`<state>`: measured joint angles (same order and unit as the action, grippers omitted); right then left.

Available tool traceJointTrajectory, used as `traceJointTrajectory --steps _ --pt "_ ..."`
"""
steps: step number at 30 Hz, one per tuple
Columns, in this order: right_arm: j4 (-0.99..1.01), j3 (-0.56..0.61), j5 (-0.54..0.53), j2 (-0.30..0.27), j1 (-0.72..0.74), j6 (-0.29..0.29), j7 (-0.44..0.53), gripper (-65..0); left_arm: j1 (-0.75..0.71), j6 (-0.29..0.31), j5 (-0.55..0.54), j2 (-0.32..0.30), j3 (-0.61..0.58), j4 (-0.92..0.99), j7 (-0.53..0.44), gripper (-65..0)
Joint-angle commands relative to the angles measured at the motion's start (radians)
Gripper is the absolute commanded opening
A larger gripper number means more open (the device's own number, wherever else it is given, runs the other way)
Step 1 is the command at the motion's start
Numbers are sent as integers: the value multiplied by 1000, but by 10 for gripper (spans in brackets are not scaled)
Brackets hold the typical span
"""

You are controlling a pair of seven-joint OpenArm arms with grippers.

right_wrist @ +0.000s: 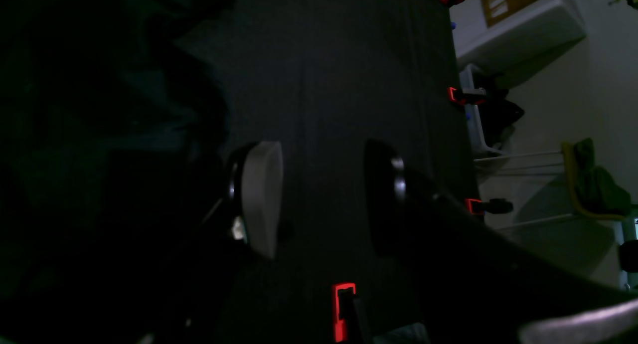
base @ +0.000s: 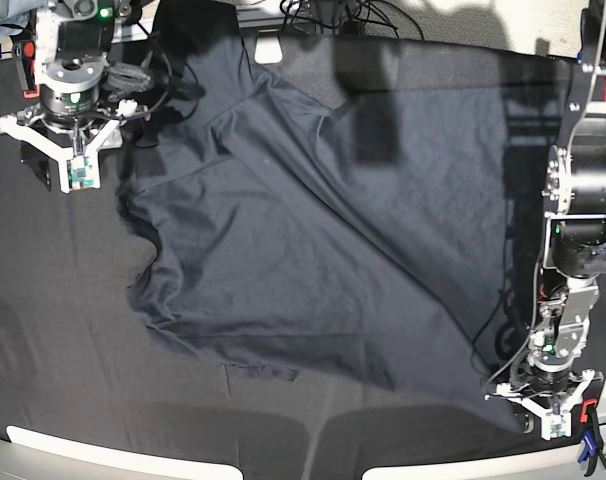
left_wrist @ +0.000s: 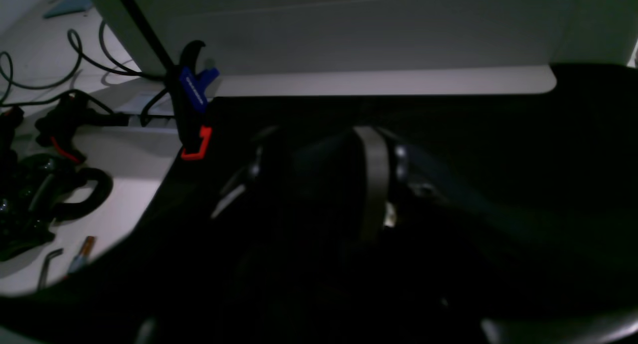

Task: Layout the t-shirt on the table in an organized manner, then fold the t-shirt properly
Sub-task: 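Grasp the hem corner with the left gripper and pull it outward, then grasp the shirt edge near the right gripper and pull it outward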

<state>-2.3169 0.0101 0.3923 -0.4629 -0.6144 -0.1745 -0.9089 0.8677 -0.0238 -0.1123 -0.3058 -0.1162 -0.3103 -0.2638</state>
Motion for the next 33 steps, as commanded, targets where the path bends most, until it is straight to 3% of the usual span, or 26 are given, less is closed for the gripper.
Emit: traceJointTrajectory --steps 1,3,9,14,18,20,25,33 --pt "-15 -7 19 -11 2 -9 19 -385 44 -14 -1 -8 2 -17 -35 -430" --pt "-15 -7 17 -11 2 -8 18 -385 45 -14 -1 -8 2 -17 -10 -430" --pt "-15 -7 -86 -11 5 21 35 -385 84 21 -1 -8 2 -17 236 -430" --pt "40 -29 -150 -10 115 21 64 -385 100 166 -139 -2 2 -97 461 -430" --pt "199 -43 -171 -11 270 39 64 -385 99 310 -272 23 2 -216 666 -430" --pt "302 -43 -240 -11 357 53 72 -385 99 360 -335 43 2 -275 778 -430" --pt "597 -43 -456 -11 603 167 110 -385 99 392 -426 119 2 -391 998 -430" --pt "1049 -43 -738 -11 967 365 149 -385 91 392 -431 223 2 -407 1076 -430"
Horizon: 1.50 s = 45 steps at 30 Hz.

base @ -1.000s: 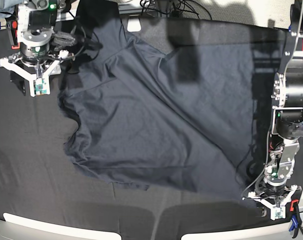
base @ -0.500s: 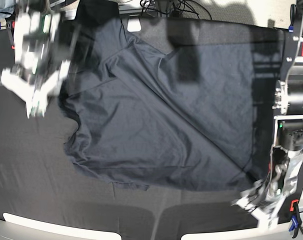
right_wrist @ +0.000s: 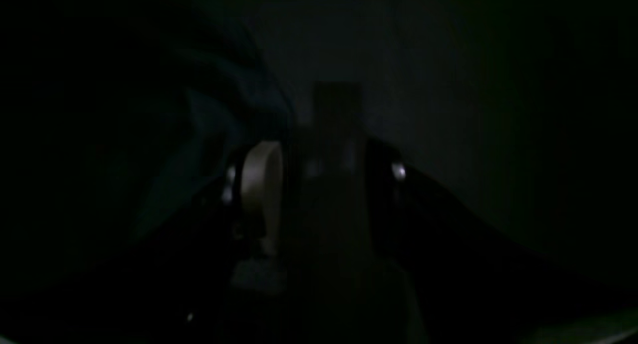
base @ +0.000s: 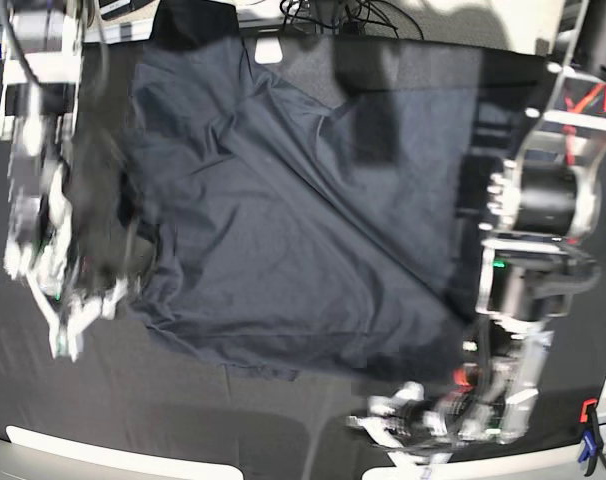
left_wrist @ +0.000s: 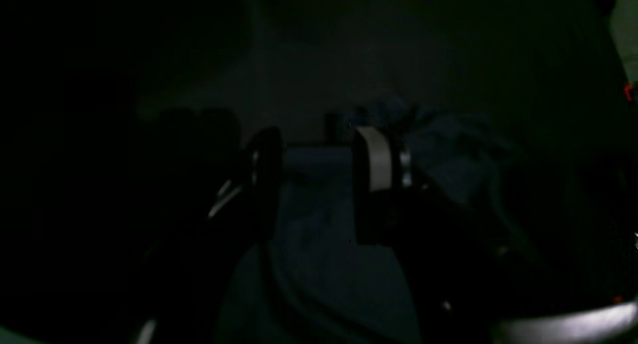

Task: Layout the t-shirt on the table in an organized manner, then fold the t-shirt properly
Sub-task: 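Grasp the shirt edge near the right gripper and pull it outward, then drag the held shirt edge with the right gripper to spread the body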

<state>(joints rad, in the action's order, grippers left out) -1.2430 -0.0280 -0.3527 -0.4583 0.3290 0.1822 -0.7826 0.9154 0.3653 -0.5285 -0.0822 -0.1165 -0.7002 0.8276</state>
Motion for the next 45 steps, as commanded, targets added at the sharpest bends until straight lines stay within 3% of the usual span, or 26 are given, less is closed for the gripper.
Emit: traceJointTrajectory --steps 1,5,14,18,27,29,34,36,42,45 --pt "42 -5 -22 -16 66 32 22 -385 43 3 -16 5 3 -18 3 -430" --pt "320 -5 -118 -16 219 133 21 -385 43 7 -16 19 3 -18 102 -430" --pt "768 -5 -254 -15 433 309 24 -385 43 14 -30 18 3 -18 108 -430" --pt "787 -5 -225 3 426 308 27 -386 43 14 -42 18 3 -18 108 -430" --pt "787 -5 -34 114 383 269 103 -386 43 14 -40 18 3 -18 107 -430" --pt "787 -5 -16 123 379 269 103 -414 43 14 -39 18 3 -18 108 -430" --pt "786 -5 -9 105 383 276 103 -614 43 14 -41 18 3 -18 107 -430" --pt "767 -5 13 90 383 287 117 -650 43 14 -41 18 3 -18 107 -430" --pt "688 -5 101 41 388 290 198 -650 43 14 -41 18 3 -18 107 -430" --pt "686 -5 147 34 402 264 251 -650 43 14 -41 18 3 -18 107 -430"
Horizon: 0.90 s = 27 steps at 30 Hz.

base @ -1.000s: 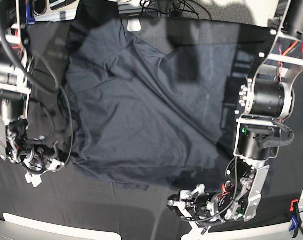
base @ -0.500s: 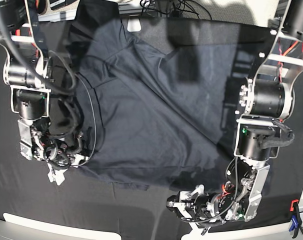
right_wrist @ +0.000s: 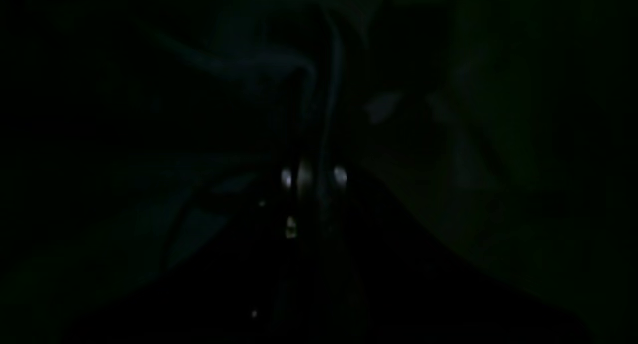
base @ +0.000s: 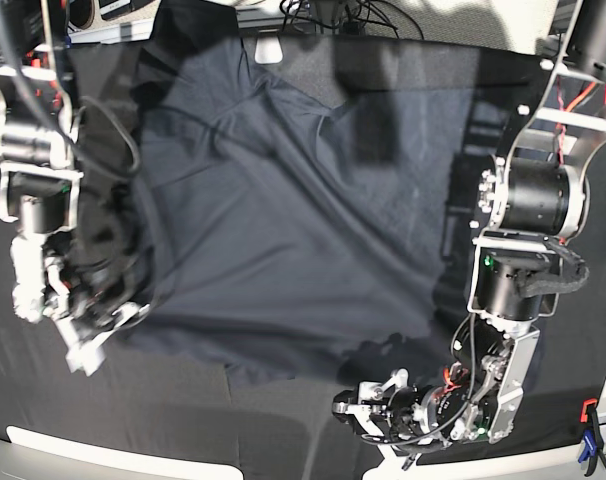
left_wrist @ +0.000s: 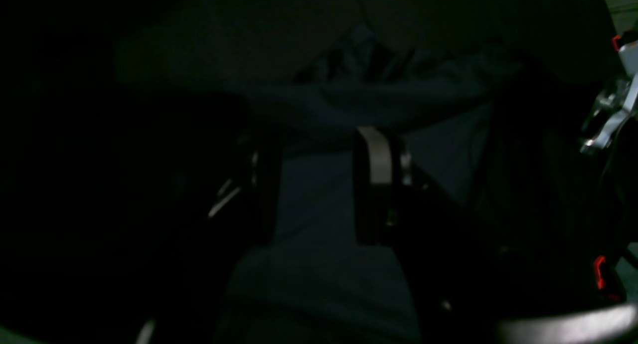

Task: Layout the t-shirt on the table in an organized manner, then fold the t-shirt properly
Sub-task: 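Drag the held shirt edge with the right gripper to spread the body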

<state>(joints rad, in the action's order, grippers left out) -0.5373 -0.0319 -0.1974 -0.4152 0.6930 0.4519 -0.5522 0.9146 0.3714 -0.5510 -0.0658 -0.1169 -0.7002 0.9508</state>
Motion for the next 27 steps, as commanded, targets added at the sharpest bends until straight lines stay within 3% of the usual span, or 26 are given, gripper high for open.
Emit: traceJointTrajectory --steps 1,5,12,17,27 --pt "-20 -2 9 -10 43 -29 39 -650 44 8 -19 2 3 -18 -16 -430" --pt "-20 -2 69 -9 61 -133 92 -650 44 7 -20 2 3 -18 -15 -430" --pt "-20 -2 198 -15 135 -157 100 -650 44 8 -35 2 3 -18 11 -430" --pt "-20 -2 199 -16 202 -158 100 -650 44 8 -37 2 3 -18 11 -430" --pt "-20 -2 249 -23 254 -237 106 -650 44 8 -37 2 3 -18 11 -430"
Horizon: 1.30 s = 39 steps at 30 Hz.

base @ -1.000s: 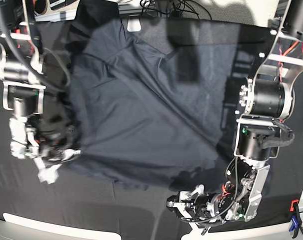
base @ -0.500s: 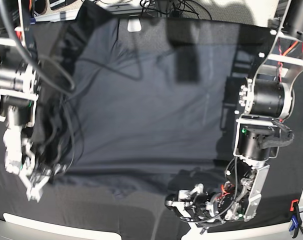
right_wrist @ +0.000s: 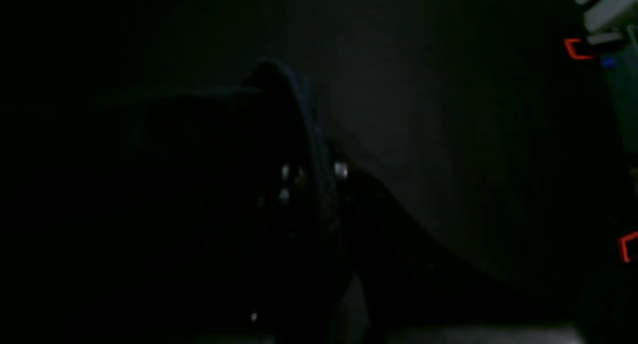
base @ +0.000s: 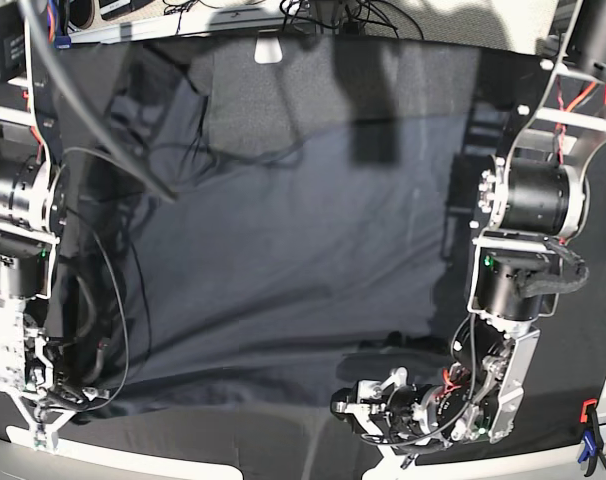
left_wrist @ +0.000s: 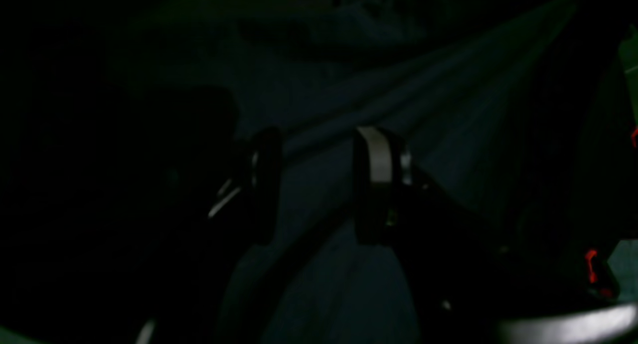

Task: Layout the t-shirt on the table in an organized manner, then fold the t-shirt properly
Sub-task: 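Drag the held shirt edge with the right gripper to spread the body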

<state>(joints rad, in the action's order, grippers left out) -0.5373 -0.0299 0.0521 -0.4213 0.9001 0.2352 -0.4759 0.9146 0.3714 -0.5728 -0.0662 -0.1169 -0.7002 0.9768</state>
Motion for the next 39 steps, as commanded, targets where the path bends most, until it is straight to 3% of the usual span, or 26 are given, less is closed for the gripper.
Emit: traceJointTrajectory --steps 1,7,11,13,22,24,25,28,29,31,33,36,39 --pt "-20 -3 -3 -19 46 -19 30 -650 44 7 -15 2 3 -18 -15 -430" --pt "-20 -3 -2 -38 47 -18 31 -650 44 8 -16 2 3 -18 -15 -430" --pt "-20 -3 29 -58 47 -18 68 -435 44 8 -16 2 3 -18 -15 -430" --pt "-20 -3 40 -71 47 -19 73 -391 44 8 -16 2 3 -18 -16 -430" --pt "-20 -3 41 -114 47 -18 72 -389 44 8 -15 2 3 -18 -27 -430" --pt "-20 -3 2 -117 47 -13 24 -389 44 8 -15 2 3 -18 -27 -430" --pt "-20 -3 -26 -119 47 5 -23 -389 44 8 -16 2 3 -18 -27 -430" --pt "-20 0 -23 -120 47 159 -114 -389 44 8 -16 2 3 -18 -27 -430" --pt "-20 3 5 -119 47 167 -141 -389 44 8 -16 2 3 -18 -28 -430" --pt "-20 27 90 -120 47 141 -166 -389 44 8 -16 2 3 -18 -32 -430" --pt "-20 75 160 -126 46 63 -177 -389 44 8 -16 2 3 -18 -35 -430" --pt "-20 169 180 -144 47 -61 -176 -389 44 8 -21 2 3 -18 -34 -430" --pt "-20 244 128 -161 46 -59 -158 -389 44 69 31 -1 3 -18 -64 -430"
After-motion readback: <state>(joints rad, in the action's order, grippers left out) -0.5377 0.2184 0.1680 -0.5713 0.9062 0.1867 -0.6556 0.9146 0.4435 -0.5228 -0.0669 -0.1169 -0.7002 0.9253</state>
